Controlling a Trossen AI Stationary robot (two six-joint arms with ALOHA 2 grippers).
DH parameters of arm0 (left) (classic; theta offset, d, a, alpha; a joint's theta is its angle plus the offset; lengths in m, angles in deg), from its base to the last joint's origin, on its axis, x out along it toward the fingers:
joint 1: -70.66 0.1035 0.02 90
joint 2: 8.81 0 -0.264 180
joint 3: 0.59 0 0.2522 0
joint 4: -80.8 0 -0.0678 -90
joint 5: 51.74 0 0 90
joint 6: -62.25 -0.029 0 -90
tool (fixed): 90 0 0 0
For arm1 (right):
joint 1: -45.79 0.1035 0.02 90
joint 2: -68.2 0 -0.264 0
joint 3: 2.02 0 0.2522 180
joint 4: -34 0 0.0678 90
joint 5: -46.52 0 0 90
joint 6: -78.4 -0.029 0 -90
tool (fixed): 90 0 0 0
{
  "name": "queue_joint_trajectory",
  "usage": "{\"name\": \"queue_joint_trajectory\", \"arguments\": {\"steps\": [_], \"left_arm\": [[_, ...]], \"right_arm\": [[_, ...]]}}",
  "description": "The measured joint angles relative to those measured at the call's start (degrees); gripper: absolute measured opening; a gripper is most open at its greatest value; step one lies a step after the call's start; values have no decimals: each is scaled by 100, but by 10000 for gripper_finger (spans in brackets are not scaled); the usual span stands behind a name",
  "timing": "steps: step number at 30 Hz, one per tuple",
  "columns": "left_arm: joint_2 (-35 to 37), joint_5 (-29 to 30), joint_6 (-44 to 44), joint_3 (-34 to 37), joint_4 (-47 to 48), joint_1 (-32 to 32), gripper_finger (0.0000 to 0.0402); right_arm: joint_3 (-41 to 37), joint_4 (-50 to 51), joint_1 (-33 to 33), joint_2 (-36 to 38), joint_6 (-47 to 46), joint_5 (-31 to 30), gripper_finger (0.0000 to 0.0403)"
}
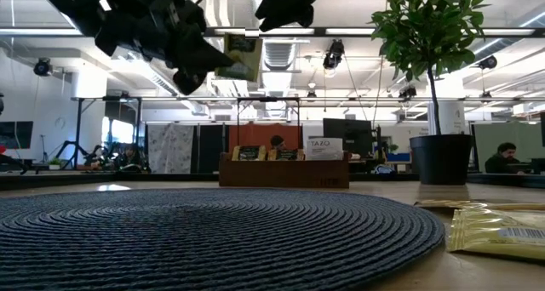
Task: Pick & Place Tea
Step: Put the bottom yellow tea bag into the left section of the wooden organizer
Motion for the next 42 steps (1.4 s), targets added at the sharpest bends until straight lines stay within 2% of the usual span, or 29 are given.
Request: {"name": "queue_joint_trajectory", "arguments": {"steps": [17,22,30,34,37,42], "left_arm": [[-2,-103,-193,-189,2,-2,3],[-4,-103,-226,-184,22,2,3],[-4,-83,-223,-182,26,2,16],[-4,307,-75,-178,52,0,27],[-4,761,278,-178,95,0,36],[-2,1244,361,-178,562,0,62]], "right_arm": [[-12,-64,-5,-298,183,48,174],[-12,-104,-58,-326,168,44,140],[-12,-172,-111,-440,102,44,50],[-12,-171,-114,-454,103,-6,14],[-12,-169,-145,-454,-13,-37,9],[-12,-168,-244,-454,-303,-217,9]]}}
